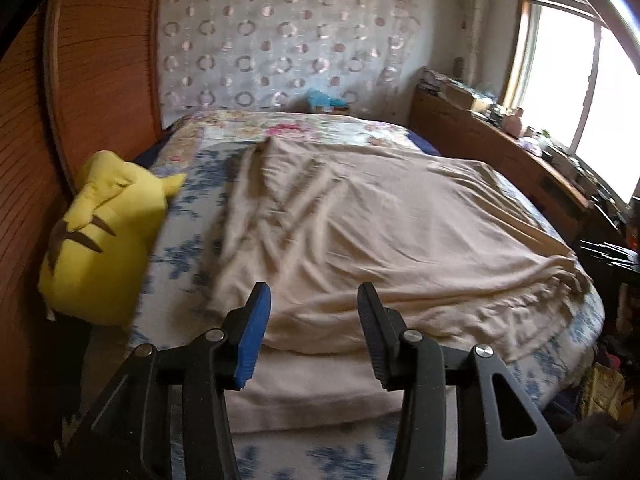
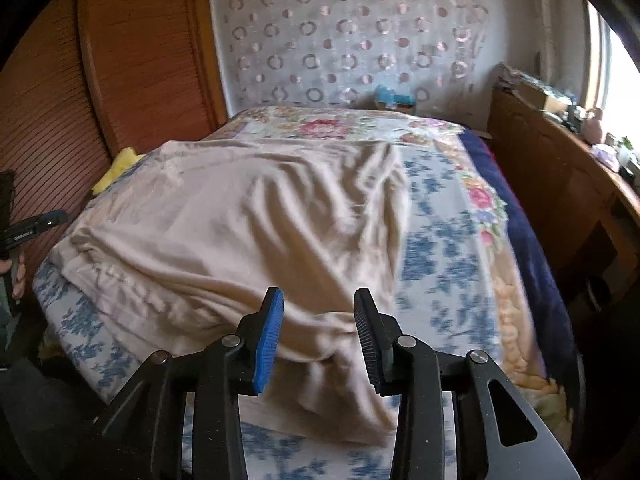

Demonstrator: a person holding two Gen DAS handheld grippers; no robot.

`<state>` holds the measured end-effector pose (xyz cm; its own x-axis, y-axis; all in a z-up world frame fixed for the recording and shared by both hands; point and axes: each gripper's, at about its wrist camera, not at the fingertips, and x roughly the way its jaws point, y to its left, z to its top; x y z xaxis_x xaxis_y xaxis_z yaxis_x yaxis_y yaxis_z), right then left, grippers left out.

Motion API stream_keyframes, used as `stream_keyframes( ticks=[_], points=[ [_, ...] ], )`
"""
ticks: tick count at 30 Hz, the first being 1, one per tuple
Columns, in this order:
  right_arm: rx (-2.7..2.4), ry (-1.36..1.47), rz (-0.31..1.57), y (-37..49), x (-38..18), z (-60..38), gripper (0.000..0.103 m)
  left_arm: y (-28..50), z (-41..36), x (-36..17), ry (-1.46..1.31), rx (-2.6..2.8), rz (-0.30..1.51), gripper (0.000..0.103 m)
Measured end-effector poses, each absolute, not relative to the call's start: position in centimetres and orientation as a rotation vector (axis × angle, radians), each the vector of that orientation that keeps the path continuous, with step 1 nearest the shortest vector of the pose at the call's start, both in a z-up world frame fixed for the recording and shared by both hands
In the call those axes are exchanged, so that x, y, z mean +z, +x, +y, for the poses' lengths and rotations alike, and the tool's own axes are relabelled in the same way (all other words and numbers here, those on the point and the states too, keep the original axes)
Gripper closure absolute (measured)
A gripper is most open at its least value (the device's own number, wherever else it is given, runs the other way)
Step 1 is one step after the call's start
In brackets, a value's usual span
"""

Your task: Fold small clothes

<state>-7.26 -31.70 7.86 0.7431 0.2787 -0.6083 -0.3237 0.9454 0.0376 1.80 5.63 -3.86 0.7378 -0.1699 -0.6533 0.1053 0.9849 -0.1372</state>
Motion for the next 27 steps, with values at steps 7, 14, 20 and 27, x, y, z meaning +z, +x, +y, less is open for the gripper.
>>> stream_keyframes(
  ticks=[7, 14, 20, 27],
  points=[
    [0.425, -0.074, 0.665, -7.7, 6.7, -28.3, 0.065, 2.1, 0.4, -5.6, -0.04, -0.283, 0.782, 0.073],
    [0.46, -0.061, 0.695, -7.1, 5.2, -27.0, 0.065, 2.2, -2.6, -6.8, -0.025, -0.371, 0.831, 0.083],
    [0.487, -0.078, 0.73, -6.0, 4.4, -25.3, 0.065, 2.8, -3.7, -7.2, 0.004, -0.372, 0.848, 0.084],
    [0.49, -0.079, 0.736, -5.4, 4.1, -24.8, 0.065, 2.7, -4.3, -7.4, 0.048, -0.384, 0.841, 0.101]
  ],
)
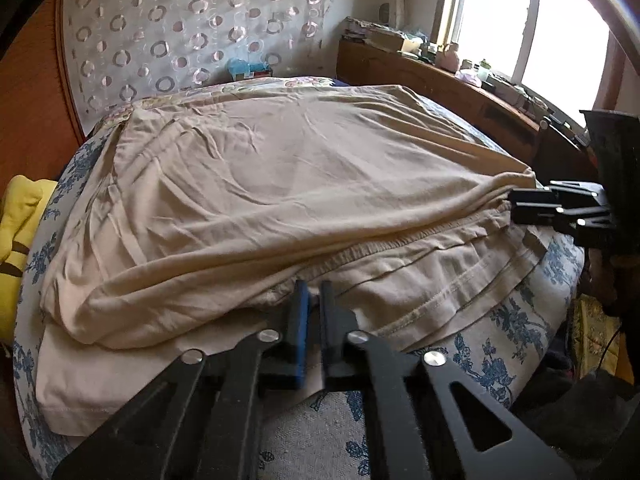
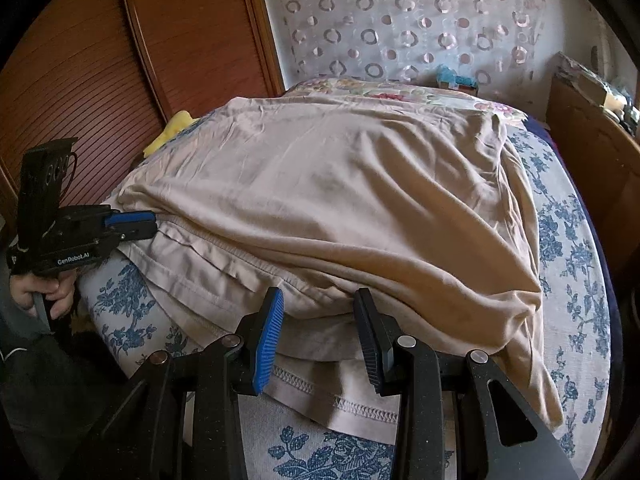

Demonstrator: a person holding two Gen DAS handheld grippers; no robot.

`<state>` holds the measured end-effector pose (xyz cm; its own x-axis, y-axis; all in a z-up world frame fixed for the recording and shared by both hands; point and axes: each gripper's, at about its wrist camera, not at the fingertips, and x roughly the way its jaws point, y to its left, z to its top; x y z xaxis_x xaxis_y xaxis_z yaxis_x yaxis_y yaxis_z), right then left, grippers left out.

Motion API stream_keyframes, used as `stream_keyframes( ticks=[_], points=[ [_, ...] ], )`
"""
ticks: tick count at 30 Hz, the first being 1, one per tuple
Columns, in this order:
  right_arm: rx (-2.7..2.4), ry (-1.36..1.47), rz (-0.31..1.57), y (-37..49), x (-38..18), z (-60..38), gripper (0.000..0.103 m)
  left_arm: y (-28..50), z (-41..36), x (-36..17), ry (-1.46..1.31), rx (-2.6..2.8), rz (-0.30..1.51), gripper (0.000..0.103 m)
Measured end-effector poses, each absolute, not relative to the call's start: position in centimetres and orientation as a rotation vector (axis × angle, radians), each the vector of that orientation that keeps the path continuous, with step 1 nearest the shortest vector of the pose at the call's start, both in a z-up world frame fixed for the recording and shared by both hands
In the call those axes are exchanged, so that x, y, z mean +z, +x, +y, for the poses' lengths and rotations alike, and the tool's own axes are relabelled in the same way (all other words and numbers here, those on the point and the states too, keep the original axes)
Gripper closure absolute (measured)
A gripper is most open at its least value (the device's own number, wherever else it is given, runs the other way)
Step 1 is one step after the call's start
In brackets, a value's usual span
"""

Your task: Fold small clothes

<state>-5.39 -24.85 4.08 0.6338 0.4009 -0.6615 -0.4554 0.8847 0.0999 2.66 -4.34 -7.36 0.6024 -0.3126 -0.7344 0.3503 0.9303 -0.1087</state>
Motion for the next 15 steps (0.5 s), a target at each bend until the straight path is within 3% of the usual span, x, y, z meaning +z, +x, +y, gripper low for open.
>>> stream_keyframes(
  ticks=[15],
  points=[
    [0.456, -0.06, 0.699, -5.6, 5.3, -26.4, 0.065, -0.5, -2.0, -3.4, -0.021, -0.393, 0.775, 0.102]
  ],
)
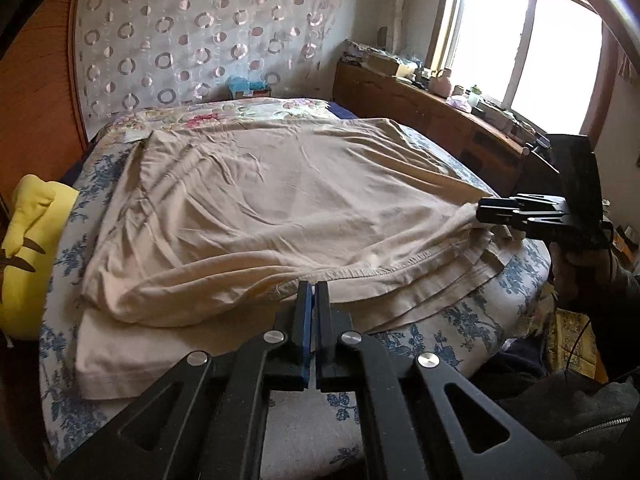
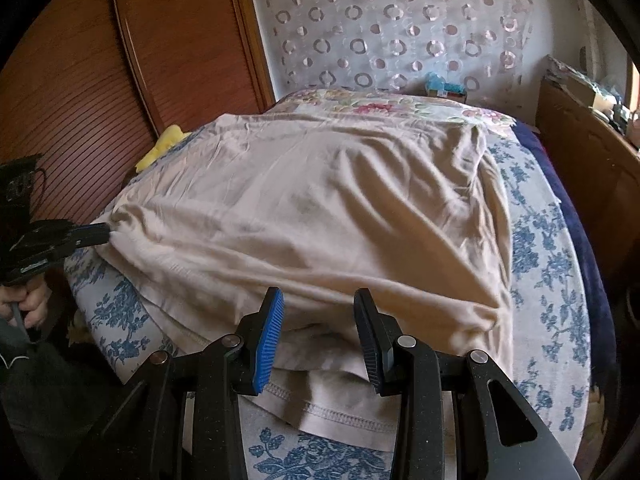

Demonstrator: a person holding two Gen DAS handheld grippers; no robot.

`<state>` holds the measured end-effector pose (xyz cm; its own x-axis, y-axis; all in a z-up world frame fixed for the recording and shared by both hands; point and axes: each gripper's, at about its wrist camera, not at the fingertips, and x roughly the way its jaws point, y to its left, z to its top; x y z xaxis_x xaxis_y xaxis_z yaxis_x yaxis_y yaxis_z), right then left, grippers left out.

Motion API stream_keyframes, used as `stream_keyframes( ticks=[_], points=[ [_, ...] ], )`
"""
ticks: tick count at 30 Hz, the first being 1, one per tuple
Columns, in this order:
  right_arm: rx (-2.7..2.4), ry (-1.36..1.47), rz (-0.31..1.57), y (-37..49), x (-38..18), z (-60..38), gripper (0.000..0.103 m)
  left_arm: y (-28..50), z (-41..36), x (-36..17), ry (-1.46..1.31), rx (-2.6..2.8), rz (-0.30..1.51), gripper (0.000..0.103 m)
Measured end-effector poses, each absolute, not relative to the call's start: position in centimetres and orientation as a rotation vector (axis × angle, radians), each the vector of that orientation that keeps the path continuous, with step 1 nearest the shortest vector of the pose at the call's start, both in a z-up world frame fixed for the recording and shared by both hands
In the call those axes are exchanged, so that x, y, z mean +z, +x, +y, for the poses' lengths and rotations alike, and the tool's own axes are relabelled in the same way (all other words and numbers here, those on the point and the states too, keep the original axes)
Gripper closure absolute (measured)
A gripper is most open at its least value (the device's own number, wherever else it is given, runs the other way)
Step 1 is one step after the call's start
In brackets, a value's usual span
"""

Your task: Fold small clothes

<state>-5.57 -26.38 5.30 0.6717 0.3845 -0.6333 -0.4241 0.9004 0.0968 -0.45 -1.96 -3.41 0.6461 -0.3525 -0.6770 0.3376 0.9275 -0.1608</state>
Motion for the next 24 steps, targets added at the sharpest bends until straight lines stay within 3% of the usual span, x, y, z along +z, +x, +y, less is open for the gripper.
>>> stream_keyframes(
  ticks=[3, 5, 9, 14, 24],
  points=[
    [0.433, -0.061, 0.691, -5.4, 5.4, -26.8, 0.065, -0.1, -1.4, -3.4, -0.027, -0.364, 0.775, 0.101],
    [0.424, -0.069, 0.689, -5.3, 5.5, -27.0, 0.065, 0.2, -0.8, -3.4, -0.022, -0.333, 0.767, 0.095],
    [0.397, -0.102, 0.68, -4.9, 5.4, -26.8, 0.065, 0.6, 0.5, -3.3, -0.025, -0.277, 0.737, 0.064],
    [0.373, -0.124, 0.678, -3.5, 4.9, -26.8, 0.065, 1.5, 2.7, -3.9, -0.031, -0.21, 0.744, 0.044],
    [0.359, -0.147, 0.719, -0.7, 2.9, -26.4, 0.065, 2.5, 6.4, -6.0, -0.044, -0.085, 0.786, 0.039]
  ],
)
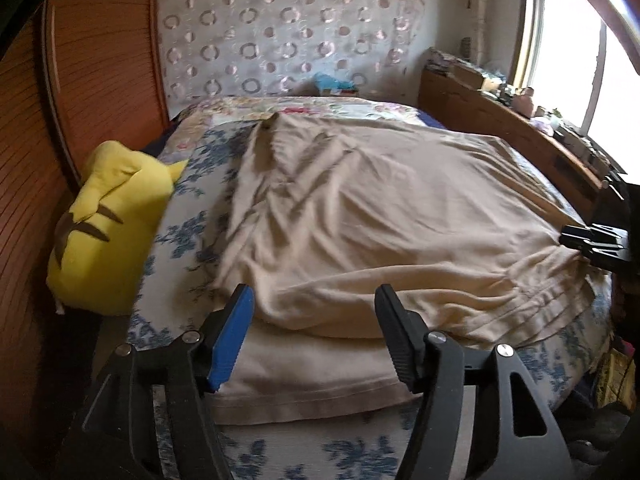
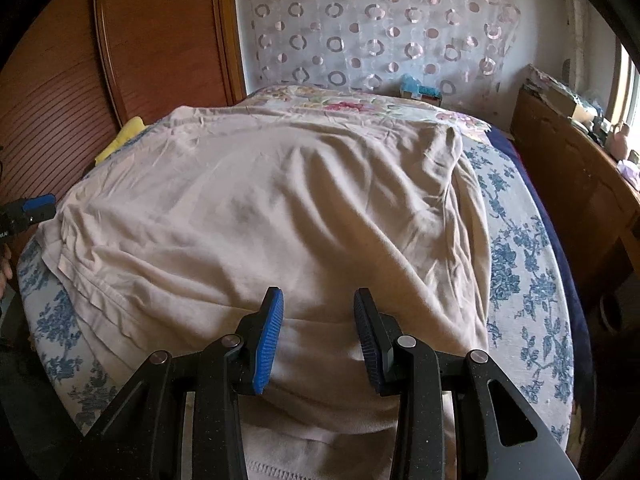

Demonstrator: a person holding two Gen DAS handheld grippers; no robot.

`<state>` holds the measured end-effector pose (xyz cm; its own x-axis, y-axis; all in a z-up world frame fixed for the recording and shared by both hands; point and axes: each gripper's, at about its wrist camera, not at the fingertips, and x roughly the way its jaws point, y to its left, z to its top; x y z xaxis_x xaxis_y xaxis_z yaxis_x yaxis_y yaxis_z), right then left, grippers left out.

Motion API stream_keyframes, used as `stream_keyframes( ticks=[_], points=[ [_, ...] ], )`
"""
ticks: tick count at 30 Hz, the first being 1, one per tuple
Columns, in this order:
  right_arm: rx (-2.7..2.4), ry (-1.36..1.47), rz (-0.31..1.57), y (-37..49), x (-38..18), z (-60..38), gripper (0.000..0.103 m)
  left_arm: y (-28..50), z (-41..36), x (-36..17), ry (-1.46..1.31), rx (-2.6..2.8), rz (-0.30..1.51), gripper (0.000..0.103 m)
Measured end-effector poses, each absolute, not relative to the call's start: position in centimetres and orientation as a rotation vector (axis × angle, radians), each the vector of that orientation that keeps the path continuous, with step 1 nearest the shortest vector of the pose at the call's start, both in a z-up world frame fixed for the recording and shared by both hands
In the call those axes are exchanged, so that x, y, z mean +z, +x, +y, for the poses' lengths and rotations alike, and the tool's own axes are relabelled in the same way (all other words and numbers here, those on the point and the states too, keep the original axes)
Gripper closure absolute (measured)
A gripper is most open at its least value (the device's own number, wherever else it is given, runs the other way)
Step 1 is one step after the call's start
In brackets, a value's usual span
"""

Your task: Fold small clothes

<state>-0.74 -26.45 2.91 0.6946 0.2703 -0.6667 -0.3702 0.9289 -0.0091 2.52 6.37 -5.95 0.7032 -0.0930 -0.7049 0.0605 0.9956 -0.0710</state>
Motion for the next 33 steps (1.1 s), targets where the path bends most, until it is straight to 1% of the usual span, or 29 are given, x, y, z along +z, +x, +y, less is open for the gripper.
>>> stream_keyframes(
  ticks=[4, 21, 29, 30, 31, 33],
  points=[
    [0.361, -0.157, 0.73, -0.4, 2.6, -26.2, 0.065, 2.7, 7.3, -6.3, -0.046, -0.049, 0.79, 0.039],
    [0.361, -0.17, 0.718, -0.7, 2.2, -25.9, 0.059, 3.9, 10.3, -7.9, -0.064, 0.035, 0.826, 0.039],
    [0.362, -0.169, 0.718, -0.6, 2.2, -25.9, 0.058, 3.6, 10.5, -8.2, -0.111, 0.005, 0.824, 0.039],
    [0.362, -0.169, 0.718, -0.6, 2.2, -25.9, 0.058, 3.6, 10.4, -8.2, -0.109, 0.003, 0.823, 0.041],
    [0.362, -0.169, 0.718, -0.6, 2.2, -25.9, 0.058, 3.7, 10.4, -8.1, -0.105, -0.001, 0.821, 0.047],
    [0.362, -0.17, 0.718, -0.6, 2.2, -25.9, 0.058, 4.0, 10.4, -8.1, -0.103, -0.003, 0.825, 0.05]
  ],
)
